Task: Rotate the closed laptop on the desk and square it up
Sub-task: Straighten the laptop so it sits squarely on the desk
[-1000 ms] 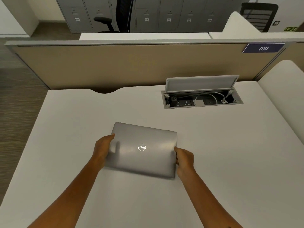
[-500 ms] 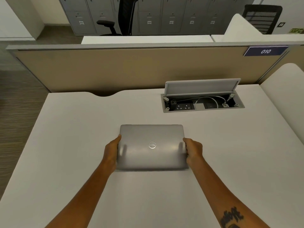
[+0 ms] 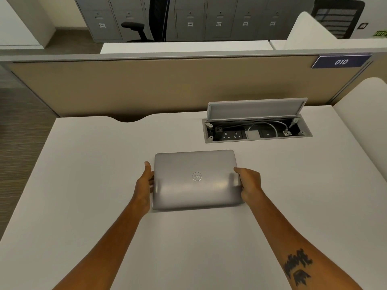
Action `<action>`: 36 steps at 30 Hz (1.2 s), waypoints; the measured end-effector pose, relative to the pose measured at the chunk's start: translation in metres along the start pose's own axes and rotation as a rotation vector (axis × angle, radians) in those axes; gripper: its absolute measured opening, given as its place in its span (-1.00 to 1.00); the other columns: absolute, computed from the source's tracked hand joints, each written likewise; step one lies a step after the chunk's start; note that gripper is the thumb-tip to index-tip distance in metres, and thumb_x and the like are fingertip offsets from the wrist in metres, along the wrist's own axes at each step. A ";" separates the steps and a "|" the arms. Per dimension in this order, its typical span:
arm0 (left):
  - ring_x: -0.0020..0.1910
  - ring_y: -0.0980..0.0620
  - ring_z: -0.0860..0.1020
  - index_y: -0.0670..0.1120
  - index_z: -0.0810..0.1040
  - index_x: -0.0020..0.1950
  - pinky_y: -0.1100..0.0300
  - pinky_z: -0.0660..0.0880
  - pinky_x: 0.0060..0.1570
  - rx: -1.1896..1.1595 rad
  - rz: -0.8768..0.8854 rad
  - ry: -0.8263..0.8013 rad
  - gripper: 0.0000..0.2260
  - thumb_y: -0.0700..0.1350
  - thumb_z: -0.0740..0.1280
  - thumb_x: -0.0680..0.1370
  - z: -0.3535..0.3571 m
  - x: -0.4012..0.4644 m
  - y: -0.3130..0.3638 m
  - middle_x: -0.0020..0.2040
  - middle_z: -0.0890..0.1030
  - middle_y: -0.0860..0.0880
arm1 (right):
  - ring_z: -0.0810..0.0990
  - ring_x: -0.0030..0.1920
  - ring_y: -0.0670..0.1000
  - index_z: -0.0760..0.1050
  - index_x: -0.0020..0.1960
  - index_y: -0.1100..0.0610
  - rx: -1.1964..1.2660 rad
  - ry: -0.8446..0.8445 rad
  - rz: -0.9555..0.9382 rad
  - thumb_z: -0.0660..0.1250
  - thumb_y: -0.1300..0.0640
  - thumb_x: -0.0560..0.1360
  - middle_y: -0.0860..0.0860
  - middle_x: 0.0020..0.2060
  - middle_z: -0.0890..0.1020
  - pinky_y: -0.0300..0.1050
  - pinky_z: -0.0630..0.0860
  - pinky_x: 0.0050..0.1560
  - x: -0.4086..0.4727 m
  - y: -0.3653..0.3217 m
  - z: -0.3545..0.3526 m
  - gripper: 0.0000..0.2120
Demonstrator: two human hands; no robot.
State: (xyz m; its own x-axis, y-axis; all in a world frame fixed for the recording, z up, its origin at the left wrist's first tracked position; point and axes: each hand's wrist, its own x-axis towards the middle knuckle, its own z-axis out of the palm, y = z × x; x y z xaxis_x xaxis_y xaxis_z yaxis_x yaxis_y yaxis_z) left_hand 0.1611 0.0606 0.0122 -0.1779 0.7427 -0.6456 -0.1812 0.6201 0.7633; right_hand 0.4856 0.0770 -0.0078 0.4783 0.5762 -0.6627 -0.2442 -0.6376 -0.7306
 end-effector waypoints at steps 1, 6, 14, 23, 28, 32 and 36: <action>0.03 -0.05 0.67 0.07 0.71 0.05 0.12 0.54 -0.15 -0.003 -0.002 0.000 -0.40 0.49 0.10 0.56 0.001 0.000 0.000 0.08 0.73 -0.02 | 0.64 0.29 0.25 0.67 0.01 0.13 -0.001 -0.003 -0.001 0.54 0.16 0.52 0.16 0.22 0.72 0.23 0.60 0.41 0.001 -0.001 0.000 -0.90; 0.03 -0.04 0.67 0.07 0.71 0.06 0.12 0.54 -0.15 -0.011 -0.018 -0.008 -0.29 0.60 0.11 0.39 0.007 -0.001 0.005 0.08 0.74 -0.02 | 0.62 0.30 0.25 0.66 0.02 0.11 -0.009 -0.003 -0.012 0.55 0.14 0.52 0.13 0.21 0.71 0.19 0.60 0.38 0.008 -0.008 -0.001 -0.88; 0.09 -0.08 0.66 0.08 0.71 0.08 0.07 0.54 -0.07 0.000 -0.035 -0.016 -0.21 0.64 0.08 0.30 0.011 0.003 0.011 0.11 0.73 -0.04 | 0.63 0.25 0.22 0.63 -0.11 0.03 -0.013 0.000 -0.025 0.53 0.16 0.52 0.08 0.10 0.71 0.10 0.57 0.23 0.014 -0.012 -0.001 -0.90; 0.12 -0.07 0.64 0.05 0.66 0.20 0.07 0.52 -0.08 -0.003 -0.052 -0.022 -0.15 0.63 0.06 0.28 0.012 0.007 0.013 0.12 0.70 0.00 | 0.62 0.19 0.20 0.63 -0.16 0.01 -0.034 0.002 -0.037 0.53 0.17 0.53 -0.05 -0.08 0.67 0.14 0.58 0.29 0.016 -0.010 -0.001 -0.86; 0.12 -0.06 0.64 0.04 0.65 0.25 0.05 0.53 -0.05 -0.010 -0.055 -0.020 -0.11 0.63 0.05 0.27 0.012 0.006 0.013 0.12 0.71 0.01 | 0.61 0.18 0.19 0.62 -0.15 -0.01 -0.031 0.002 -0.047 0.53 0.18 0.54 -0.08 -0.09 0.66 0.07 0.54 0.18 0.016 -0.010 0.000 -0.84; 0.10 -0.06 0.65 0.05 0.65 0.23 0.08 0.53 -0.11 -0.018 -0.055 -0.013 -0.12 0.64 0.04 0.27 0.012 0.005 0.013 0.10 0.71 0.01 | 0.60 0.17 0.18 0.61 -0.16 0.00 -0.036 0.001 -0.047 0.53 0.17 0.55 -0.09 -0.10 0.64 0.06 0.52 0.16 0.016 -0.011 0.000 -0.84; 0.09 -0.05 0.65 0.09 0.69 0.07 0.09 0.53 -0.12 -0.018 -0.053 -0.014 -0.21 0.64 0.03 0.29 0.013 0.003 0.014 0.09 0.72 0.01 | 0.59 0.15 0.17 0.61 -0.18 0.00 -0.037 0.005 -0.052 0.52 0.17 0.55 -0.10 -0.13 0.64 0.10 0.54 0.18 0.016 -0.011 0.001 -0.83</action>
State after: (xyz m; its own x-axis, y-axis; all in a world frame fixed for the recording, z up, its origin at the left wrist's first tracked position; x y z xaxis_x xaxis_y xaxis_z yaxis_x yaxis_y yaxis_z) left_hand 0.1709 0.0747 0.0210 -0.1545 0.7125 -0.6845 -0.2075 0.6540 0.7275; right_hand 0.4953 0.0936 -0.0111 0.4937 0.6063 -0.6234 -0.1880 -0.6255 -0.7572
